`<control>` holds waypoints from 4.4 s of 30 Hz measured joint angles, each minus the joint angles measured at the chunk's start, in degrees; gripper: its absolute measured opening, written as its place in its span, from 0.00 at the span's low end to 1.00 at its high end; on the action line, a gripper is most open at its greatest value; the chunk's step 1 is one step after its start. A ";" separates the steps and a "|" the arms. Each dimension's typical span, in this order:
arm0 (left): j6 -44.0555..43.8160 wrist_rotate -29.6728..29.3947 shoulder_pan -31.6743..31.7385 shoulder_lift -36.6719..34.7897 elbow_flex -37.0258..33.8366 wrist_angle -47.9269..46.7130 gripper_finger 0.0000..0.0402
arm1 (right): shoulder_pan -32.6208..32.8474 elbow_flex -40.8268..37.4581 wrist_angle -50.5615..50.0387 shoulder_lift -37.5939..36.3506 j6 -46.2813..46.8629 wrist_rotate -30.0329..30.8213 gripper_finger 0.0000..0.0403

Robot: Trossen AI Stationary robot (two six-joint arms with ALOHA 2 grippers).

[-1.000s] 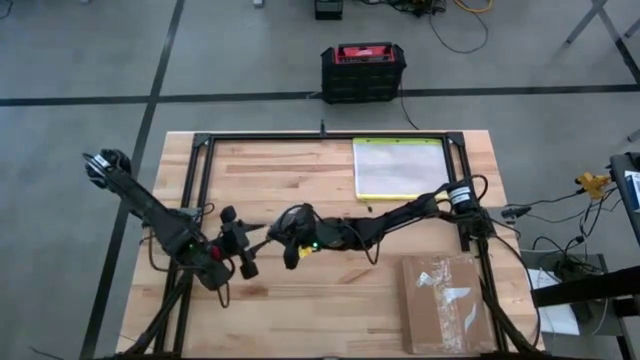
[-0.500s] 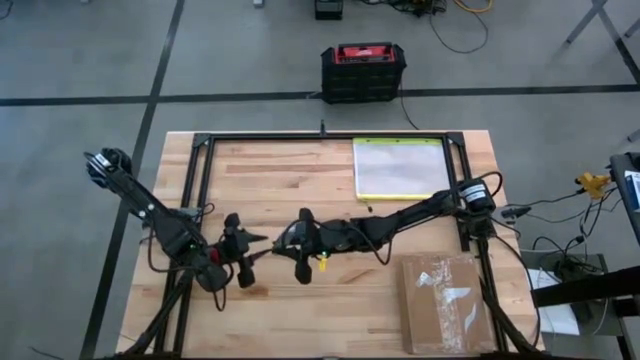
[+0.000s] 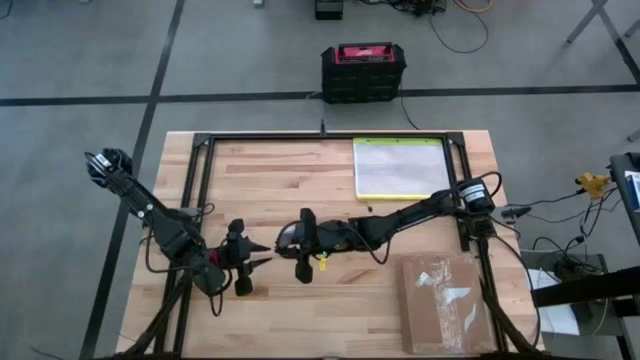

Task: Unpack boxes
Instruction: Open the brown box using the gray cutter

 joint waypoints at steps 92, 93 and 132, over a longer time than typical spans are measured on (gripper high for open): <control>8.20 2.65 -1.98 -3.33 -3.86 14.04 0.04 | 9.25 -0.03 -32.27 -17.62 -5.80 -0.22 0.11; 8.59 2.07 -1.79 -1.69 -4.40 16.62 0.04 | 10.02 -0.13 -35.81 -19.10 -4.04 -0.18 0.11; 13.91 5.56 5.06 17.19 16.02 1.48 0.02 | 25.03 -21.02 -79.20 -28.20 61.24 -21.35 0.11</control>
